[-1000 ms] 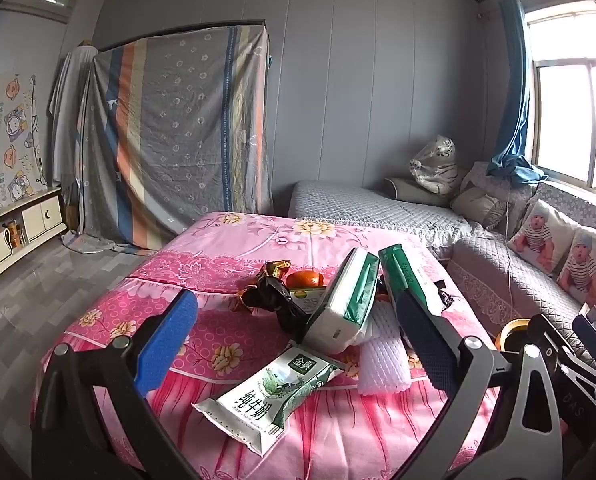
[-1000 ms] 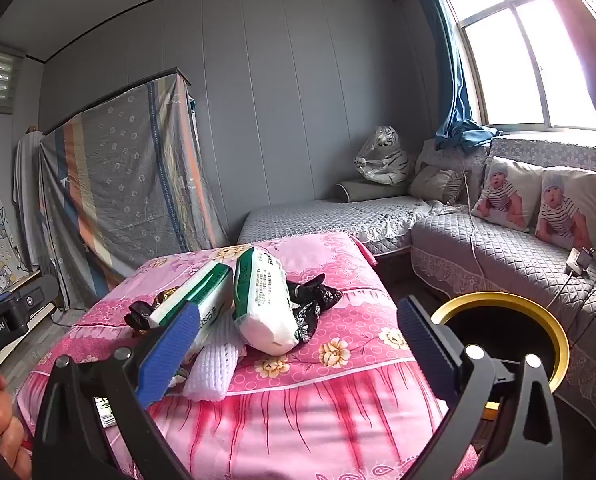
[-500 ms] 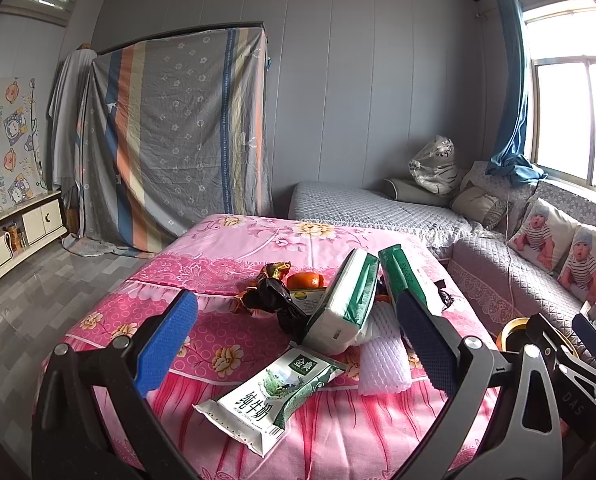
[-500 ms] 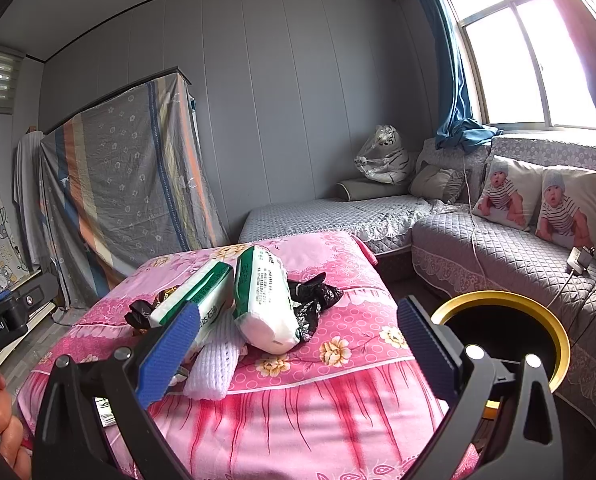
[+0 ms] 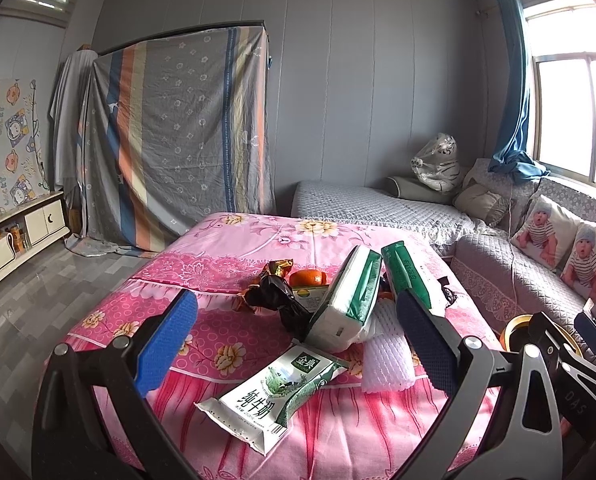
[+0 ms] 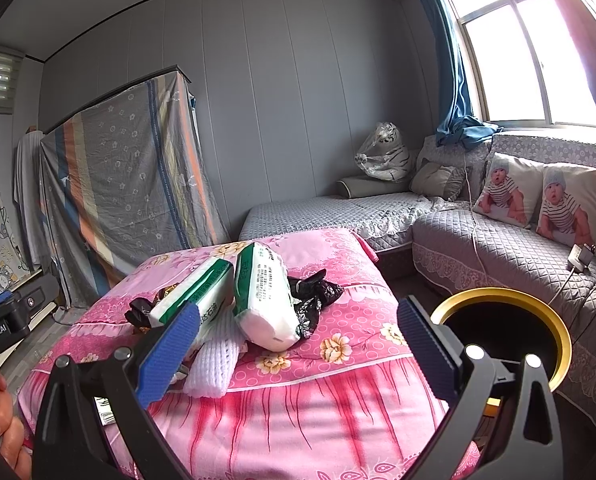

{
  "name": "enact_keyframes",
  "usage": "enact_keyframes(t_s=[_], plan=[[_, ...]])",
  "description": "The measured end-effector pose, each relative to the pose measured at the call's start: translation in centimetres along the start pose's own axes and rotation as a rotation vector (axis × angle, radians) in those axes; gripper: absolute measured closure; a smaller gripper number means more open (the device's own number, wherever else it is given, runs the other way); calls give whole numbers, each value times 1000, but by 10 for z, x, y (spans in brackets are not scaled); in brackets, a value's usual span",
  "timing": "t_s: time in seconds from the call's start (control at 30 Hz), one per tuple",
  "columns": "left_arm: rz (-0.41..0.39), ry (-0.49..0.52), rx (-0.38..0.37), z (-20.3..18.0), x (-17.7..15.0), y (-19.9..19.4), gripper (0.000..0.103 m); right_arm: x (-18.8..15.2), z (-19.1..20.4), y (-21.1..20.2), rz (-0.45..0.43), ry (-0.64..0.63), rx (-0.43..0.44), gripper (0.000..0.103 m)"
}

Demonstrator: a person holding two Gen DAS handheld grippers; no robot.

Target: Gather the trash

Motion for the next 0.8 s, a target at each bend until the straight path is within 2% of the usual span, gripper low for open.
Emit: enact_keyframes(t_s=[0.8], plan=[[13,-14,-3,-1,-8,4,8,-9,3,2,7,1,-2,8]])
Point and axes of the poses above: each gripper's, at about its wrist camera, not at the fingertips, and y roughly the way its jaws point, z to its left, x to its top, the point moved 7 cm from there along y, roughly the way its jaws point, and after that the axes turned 15 degrees about y, right-handed, at the moved point
